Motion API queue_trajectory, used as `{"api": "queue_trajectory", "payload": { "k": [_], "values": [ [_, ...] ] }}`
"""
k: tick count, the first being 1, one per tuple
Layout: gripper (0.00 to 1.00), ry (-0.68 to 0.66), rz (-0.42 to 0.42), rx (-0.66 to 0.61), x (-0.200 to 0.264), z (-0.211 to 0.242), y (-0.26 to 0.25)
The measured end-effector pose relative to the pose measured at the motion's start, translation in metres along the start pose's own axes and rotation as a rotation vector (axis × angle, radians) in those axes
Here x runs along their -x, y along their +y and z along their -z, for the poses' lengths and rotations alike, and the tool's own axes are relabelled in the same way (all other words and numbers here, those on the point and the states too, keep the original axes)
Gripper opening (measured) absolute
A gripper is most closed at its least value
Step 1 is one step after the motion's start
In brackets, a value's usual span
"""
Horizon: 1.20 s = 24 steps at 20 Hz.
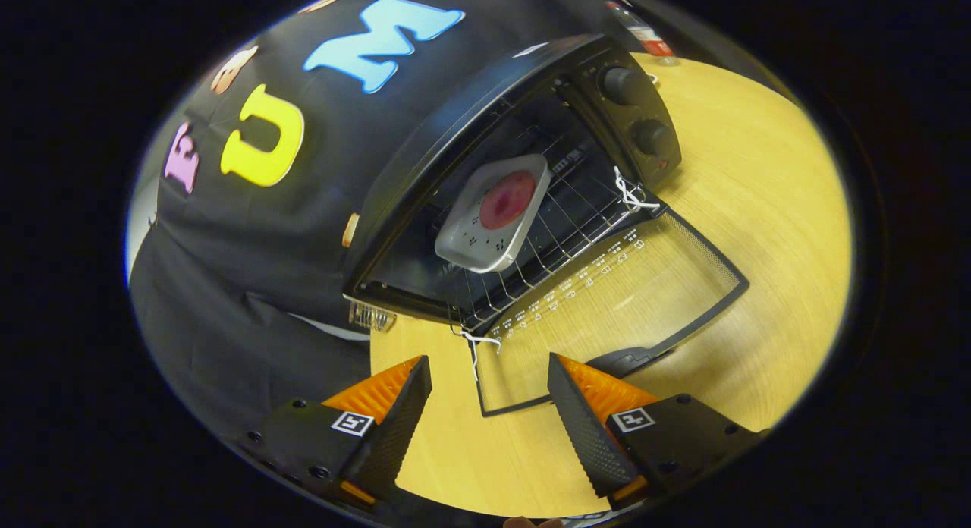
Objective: Open the toaster oven, put the food inside, and close the toaster oven door.
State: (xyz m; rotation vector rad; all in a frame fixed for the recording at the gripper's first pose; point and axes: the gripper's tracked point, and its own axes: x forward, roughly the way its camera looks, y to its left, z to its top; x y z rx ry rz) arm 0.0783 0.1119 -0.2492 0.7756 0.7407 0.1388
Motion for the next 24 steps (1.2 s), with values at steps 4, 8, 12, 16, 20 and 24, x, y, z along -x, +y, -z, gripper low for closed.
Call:
{"api": "queue_trajectory", "payload": {
  "k": [4,8,12,16,20,24],
  "values": [
    [0.98,0.037,0.097,0.183,0.017,0.026,-0.026],
    [0.98,0.084,0.178,0.291,0.023,0.041,-0.05],
    [0.98,0.083,0.257,0.399,0.024,0.04,-0.074],
    [0.98,0.115,0.349,0.521,0.022,0.042,-0.098],
    [0.98,0.139,0.411,0.593,0.019,0.046,-0.107],
    [0.98,0.151,0.437,0.575,0.007,0.045,-0.112]
  ]
}}
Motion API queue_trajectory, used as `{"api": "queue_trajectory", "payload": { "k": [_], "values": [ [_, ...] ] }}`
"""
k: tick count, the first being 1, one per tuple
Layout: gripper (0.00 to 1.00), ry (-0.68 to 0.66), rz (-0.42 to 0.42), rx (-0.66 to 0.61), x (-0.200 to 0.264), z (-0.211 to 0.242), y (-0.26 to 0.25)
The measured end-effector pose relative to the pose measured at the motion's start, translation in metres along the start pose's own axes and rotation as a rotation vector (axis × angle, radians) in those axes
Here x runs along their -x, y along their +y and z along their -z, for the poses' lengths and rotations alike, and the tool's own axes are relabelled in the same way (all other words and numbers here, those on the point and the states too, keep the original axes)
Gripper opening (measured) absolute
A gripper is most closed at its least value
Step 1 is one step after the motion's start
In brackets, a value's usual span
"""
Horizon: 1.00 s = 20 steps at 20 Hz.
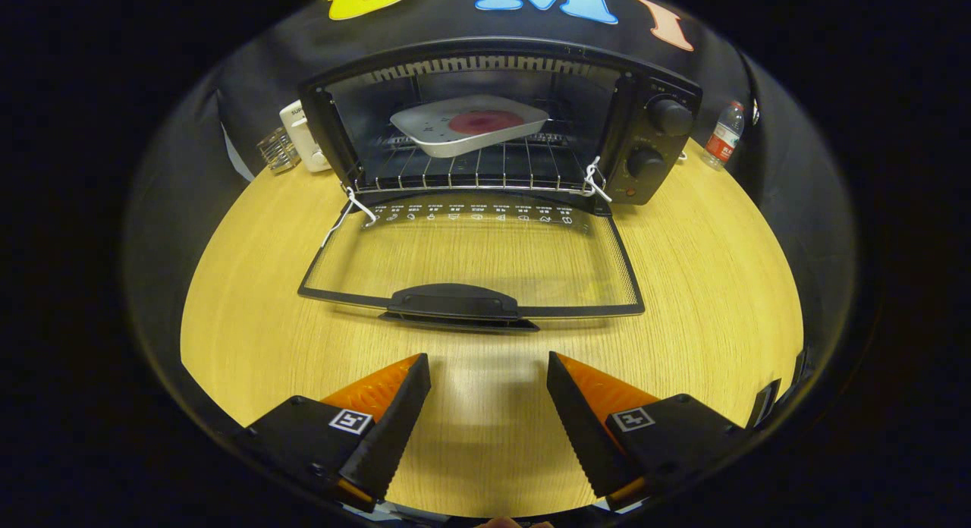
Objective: Open the toaster oven, put the food inside, and close the toaster oven door.
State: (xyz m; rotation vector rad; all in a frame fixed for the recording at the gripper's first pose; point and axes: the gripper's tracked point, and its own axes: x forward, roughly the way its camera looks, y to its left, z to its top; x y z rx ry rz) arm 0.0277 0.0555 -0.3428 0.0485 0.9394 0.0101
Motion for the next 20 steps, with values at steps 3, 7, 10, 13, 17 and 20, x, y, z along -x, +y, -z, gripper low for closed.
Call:
{"api": "queue_trajectory", "payload": {
  "k": [3,7,10,13,17,20],
  "values": [
    [0.98,0.028,0.016,-0.022,-0.008,0.001,0.0],
    [0.99,0.047,0.024,-0.073,-0.017,-0.004,0.004],
    [0.98,0.062,0.042,-0.082,-0.02,-0.005,0.004],
    [0.97,0.075,0.055,-0.068,-0.025,-0.006,0.006],
    [0.97,0.076,0.065,-0.052,-0.024,-0.007,0.007],
    [0.97,0.061,0.066,-0.038,-0.02,-0.011,0.007]
  ]
}}
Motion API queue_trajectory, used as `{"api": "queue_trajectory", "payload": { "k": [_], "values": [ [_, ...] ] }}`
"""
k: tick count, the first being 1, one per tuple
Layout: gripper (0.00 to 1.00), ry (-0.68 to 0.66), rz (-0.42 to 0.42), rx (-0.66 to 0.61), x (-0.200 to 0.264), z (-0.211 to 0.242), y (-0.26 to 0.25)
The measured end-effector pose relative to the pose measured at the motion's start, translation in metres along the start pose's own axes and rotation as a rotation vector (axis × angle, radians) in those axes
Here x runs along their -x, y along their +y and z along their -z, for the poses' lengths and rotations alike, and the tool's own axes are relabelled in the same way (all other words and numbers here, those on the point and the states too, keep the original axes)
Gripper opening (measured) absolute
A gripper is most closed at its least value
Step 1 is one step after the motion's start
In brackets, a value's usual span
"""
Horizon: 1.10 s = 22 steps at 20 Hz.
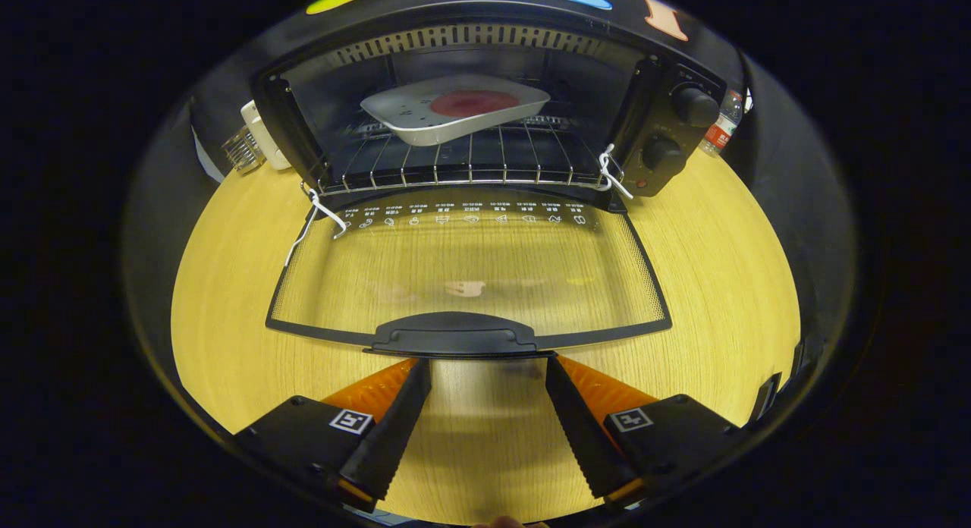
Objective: Open the toaster oven, put the food inside, and close the toaster oven door.
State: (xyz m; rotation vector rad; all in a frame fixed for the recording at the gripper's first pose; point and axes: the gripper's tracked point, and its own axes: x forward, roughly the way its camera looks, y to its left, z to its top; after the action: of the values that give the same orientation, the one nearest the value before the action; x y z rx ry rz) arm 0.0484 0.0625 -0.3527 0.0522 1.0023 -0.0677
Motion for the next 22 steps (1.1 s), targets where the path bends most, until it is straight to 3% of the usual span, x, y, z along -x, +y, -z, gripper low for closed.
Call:
{"api": "queue_trajectory", "payload": {
  "k": [12,18,22],
  "values": [
    [0.98,-0.196,-0.066,0.056,0.061,-0.038,0.007],
    [0.99,-0.382,-0.097,0.052,0.118,-0.086,0.012],
    [0.99,-0.542,-0.072,0.13,0.152,-0.122,0.002]
  ]
}}
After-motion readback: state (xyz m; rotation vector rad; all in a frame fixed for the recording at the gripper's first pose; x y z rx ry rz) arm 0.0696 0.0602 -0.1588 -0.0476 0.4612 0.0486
